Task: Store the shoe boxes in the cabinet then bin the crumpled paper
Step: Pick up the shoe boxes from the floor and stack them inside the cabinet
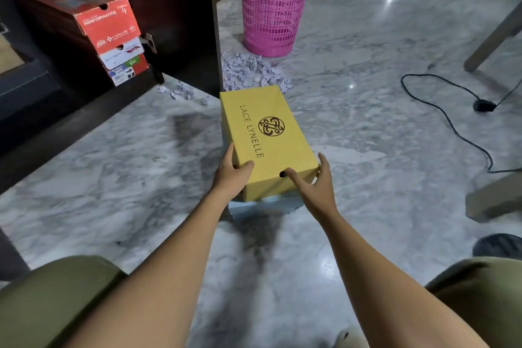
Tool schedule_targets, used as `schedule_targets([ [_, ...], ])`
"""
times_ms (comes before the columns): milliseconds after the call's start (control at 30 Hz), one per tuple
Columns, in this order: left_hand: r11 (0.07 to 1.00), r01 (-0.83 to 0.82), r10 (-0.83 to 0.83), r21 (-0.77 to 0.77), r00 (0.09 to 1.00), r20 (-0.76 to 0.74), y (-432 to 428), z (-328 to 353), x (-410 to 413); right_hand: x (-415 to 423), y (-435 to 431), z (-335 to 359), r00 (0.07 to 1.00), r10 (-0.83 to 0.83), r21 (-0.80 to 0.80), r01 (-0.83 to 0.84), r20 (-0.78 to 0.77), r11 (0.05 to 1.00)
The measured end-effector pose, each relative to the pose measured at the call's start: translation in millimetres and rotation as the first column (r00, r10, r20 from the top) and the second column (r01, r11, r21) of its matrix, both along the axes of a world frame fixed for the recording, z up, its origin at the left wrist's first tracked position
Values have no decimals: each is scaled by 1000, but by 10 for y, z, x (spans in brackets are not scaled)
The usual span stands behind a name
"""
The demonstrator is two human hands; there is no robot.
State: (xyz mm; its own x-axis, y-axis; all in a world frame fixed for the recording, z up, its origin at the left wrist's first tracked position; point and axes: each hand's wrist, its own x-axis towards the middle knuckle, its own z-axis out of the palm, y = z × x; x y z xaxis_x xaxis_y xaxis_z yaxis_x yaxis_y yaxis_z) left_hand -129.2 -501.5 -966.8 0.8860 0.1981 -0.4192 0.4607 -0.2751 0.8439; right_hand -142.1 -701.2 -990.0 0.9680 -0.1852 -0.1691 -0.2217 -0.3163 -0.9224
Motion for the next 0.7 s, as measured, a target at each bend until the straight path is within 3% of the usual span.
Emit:
schedule_targets([
  [267,994,48,-56,-96,995,-80,34,-64,45,46,-20,-53,993,84,-8,-84,81,996],
  [700,995,42,-41,-88,999,11,59,-25,50,133,27,52,985,1,-34,5,174,999],
])
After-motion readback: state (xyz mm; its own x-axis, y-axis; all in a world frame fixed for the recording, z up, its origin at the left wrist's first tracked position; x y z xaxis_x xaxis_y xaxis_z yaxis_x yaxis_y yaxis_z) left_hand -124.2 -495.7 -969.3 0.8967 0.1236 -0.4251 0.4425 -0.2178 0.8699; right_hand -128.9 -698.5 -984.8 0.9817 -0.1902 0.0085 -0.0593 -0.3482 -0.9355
